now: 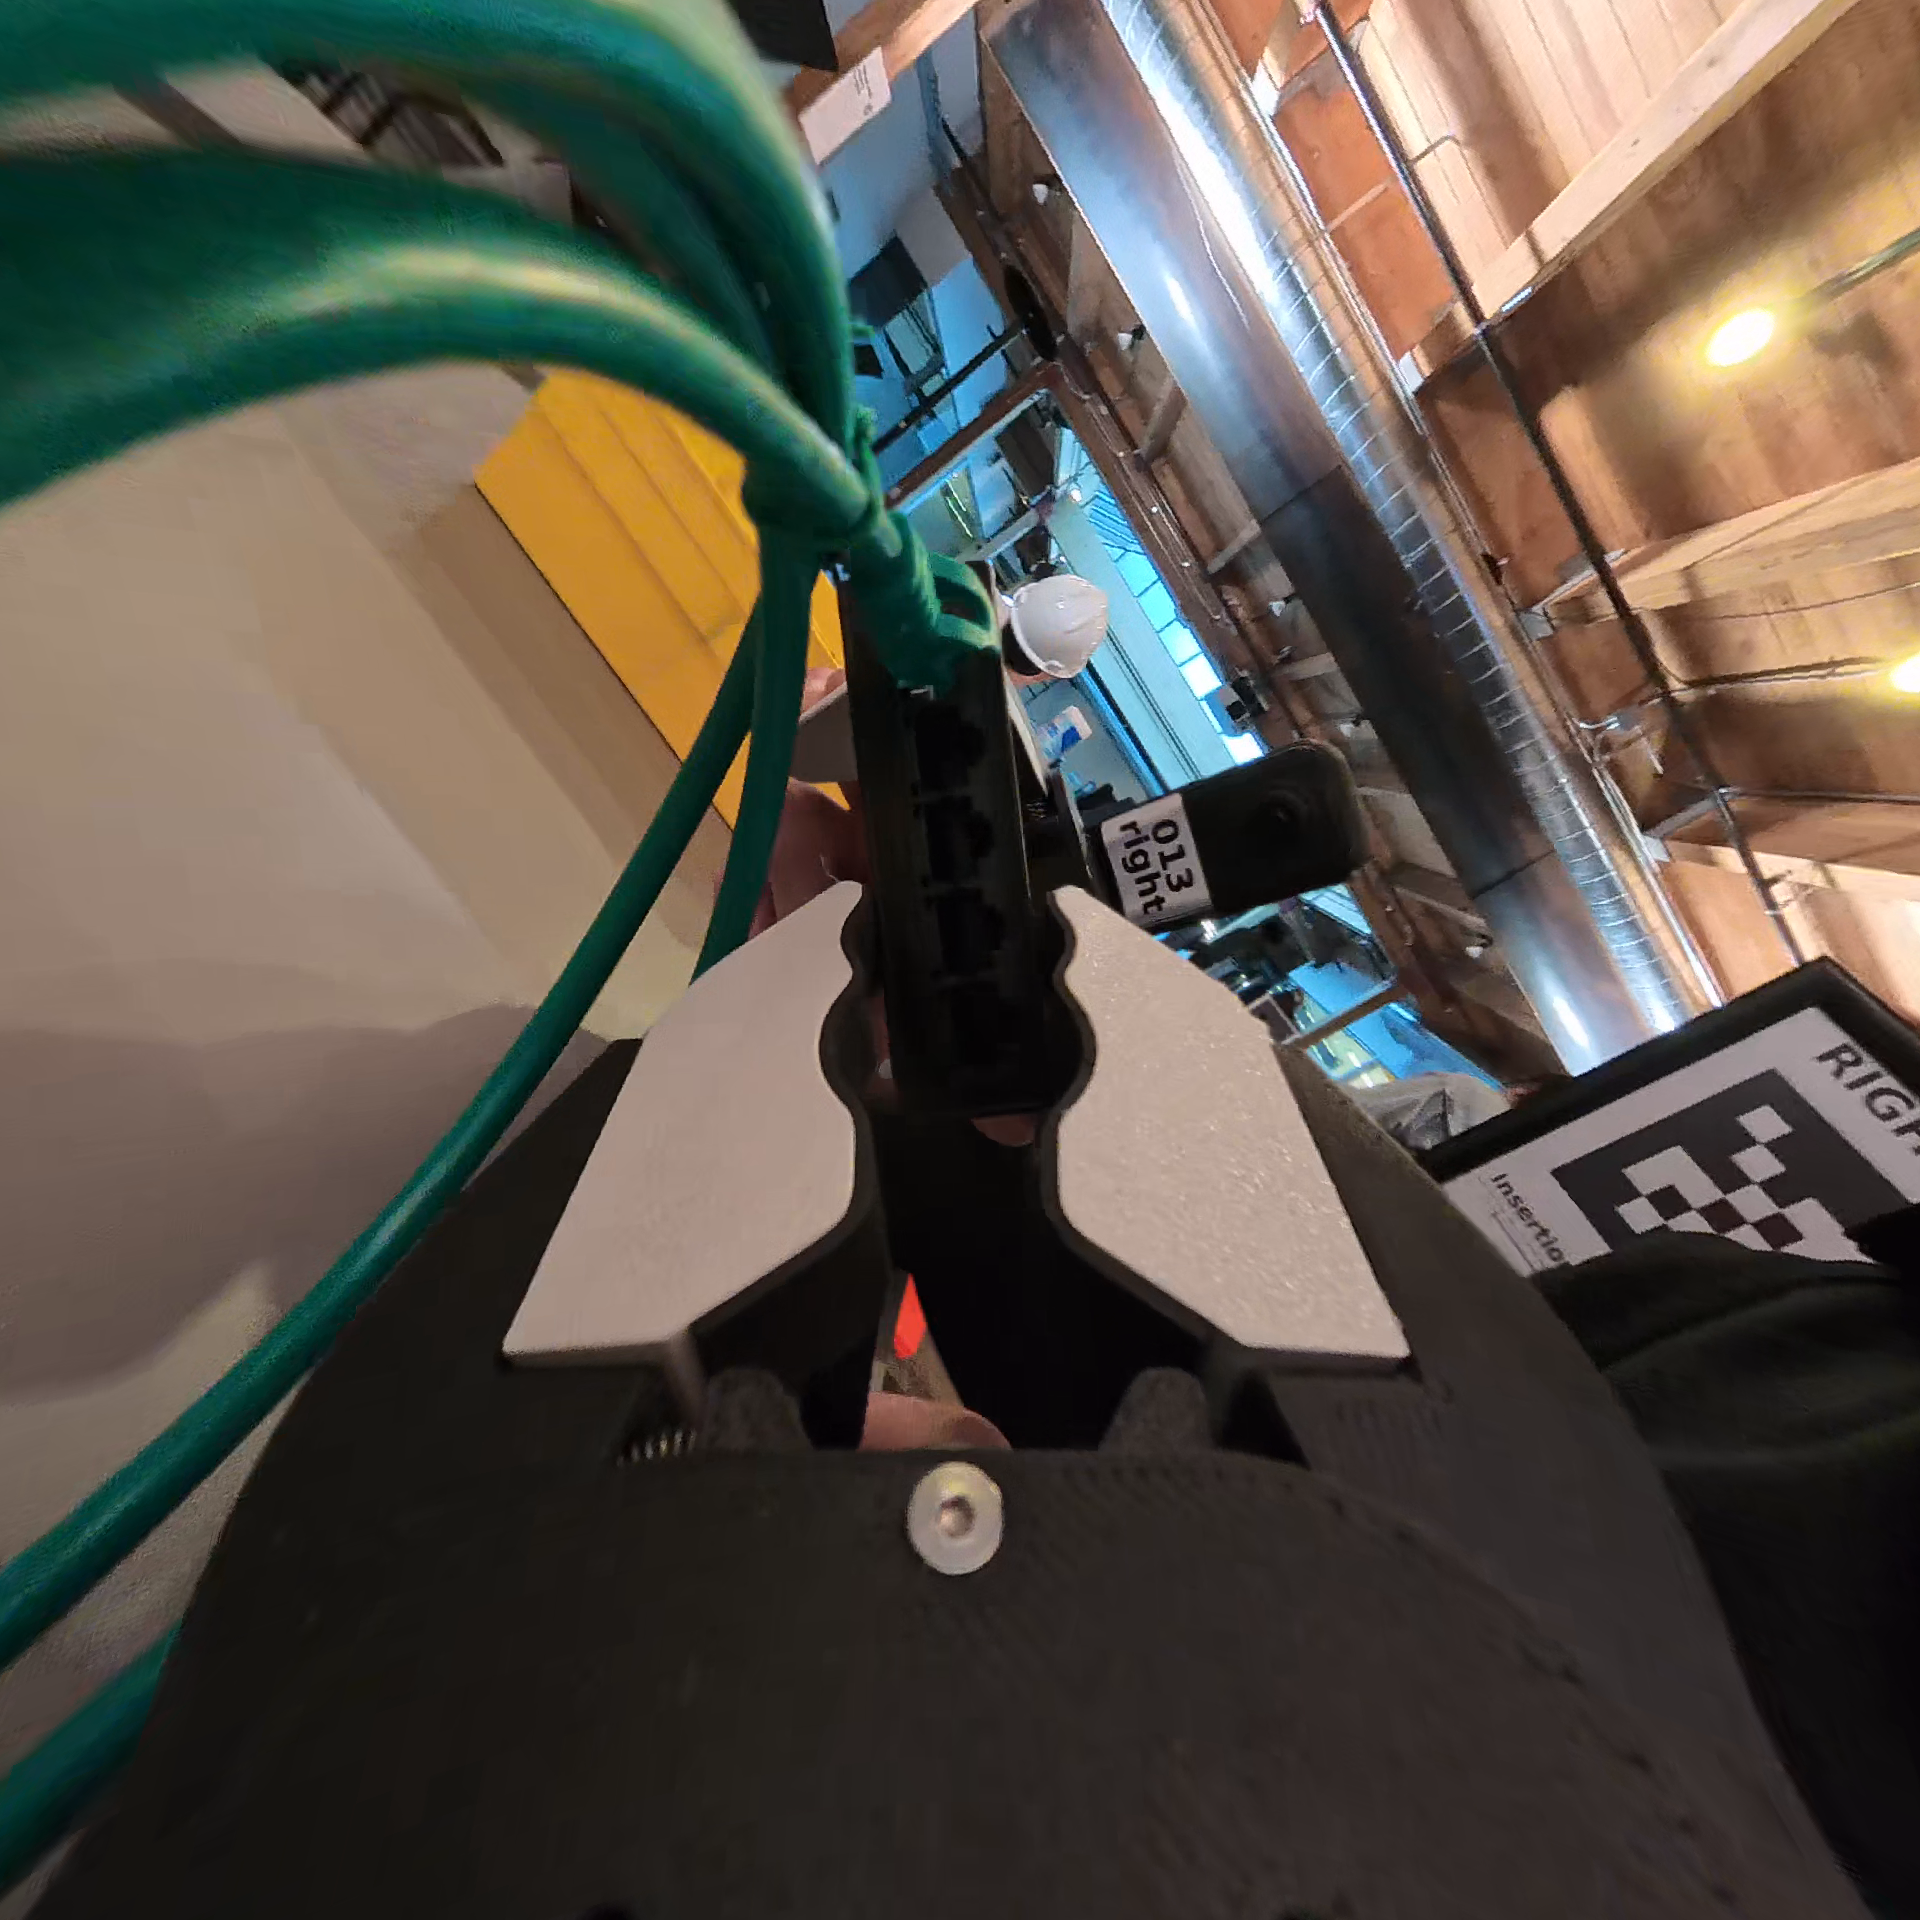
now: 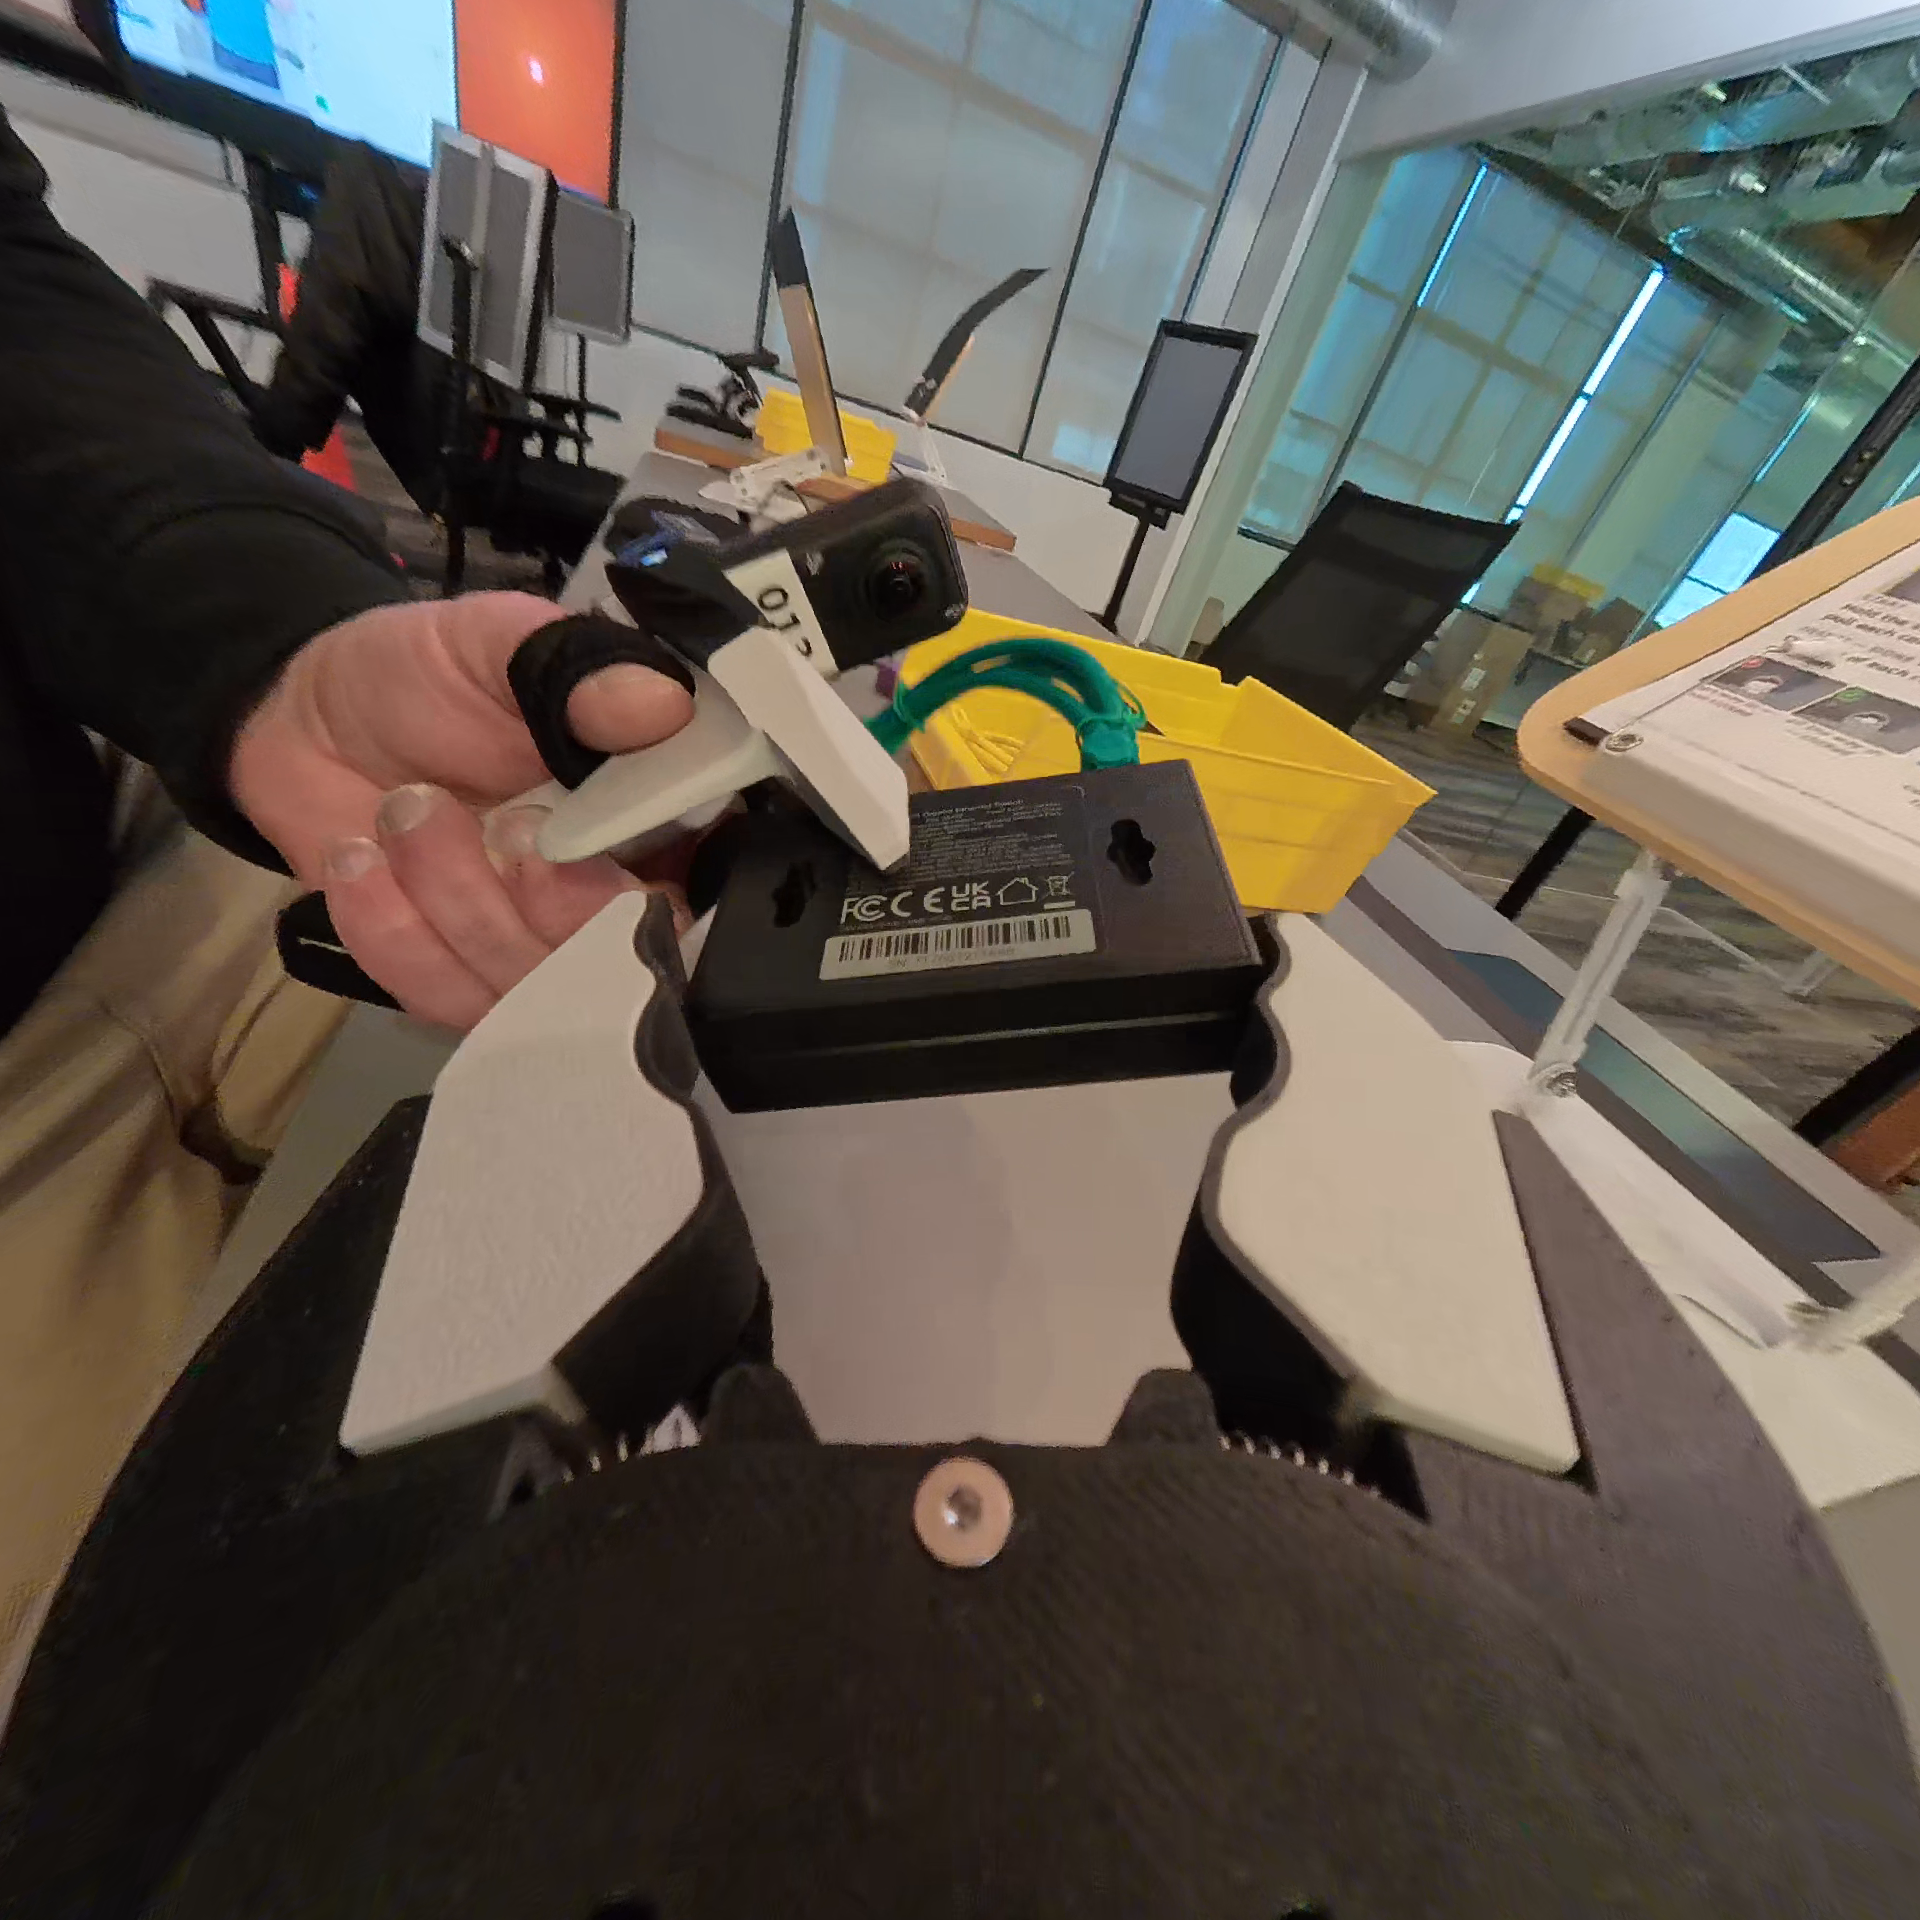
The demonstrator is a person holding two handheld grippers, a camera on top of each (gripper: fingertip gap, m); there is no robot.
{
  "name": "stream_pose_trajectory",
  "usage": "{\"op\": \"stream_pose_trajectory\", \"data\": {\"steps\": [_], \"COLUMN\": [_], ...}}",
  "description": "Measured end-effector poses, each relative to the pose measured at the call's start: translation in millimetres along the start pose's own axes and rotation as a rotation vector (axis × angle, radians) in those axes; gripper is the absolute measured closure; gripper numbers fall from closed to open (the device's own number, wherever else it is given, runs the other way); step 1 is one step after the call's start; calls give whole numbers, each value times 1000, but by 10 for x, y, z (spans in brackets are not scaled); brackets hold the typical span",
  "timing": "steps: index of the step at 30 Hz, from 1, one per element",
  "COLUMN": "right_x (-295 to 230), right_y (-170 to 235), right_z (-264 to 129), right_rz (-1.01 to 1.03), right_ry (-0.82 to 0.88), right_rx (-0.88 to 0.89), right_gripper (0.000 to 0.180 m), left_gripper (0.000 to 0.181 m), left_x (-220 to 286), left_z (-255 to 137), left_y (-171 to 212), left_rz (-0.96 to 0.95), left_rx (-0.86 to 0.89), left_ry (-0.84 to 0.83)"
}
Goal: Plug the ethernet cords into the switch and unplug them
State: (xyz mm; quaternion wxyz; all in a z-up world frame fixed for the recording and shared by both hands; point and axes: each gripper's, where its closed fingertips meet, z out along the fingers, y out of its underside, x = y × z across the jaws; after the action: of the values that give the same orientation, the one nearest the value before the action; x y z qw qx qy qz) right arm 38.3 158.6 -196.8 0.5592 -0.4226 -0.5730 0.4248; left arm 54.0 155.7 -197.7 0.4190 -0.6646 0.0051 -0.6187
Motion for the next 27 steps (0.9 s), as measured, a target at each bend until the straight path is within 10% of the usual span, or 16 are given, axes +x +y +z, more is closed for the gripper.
{"op": "stream_pose_trajectory", "data": {"steps": [27], "right_x": [8], "right_y": [-127], "right_z": [-72], "right_rz": [14], "right_ry": [29], "right_rx": [78], "right_gripper": [80], "left_gripper": [149], "left_x": [93], "left_z": [25], "left_y": [10], "left_rz": [-159], "left_rx": [65], "left_ry": [108]}}
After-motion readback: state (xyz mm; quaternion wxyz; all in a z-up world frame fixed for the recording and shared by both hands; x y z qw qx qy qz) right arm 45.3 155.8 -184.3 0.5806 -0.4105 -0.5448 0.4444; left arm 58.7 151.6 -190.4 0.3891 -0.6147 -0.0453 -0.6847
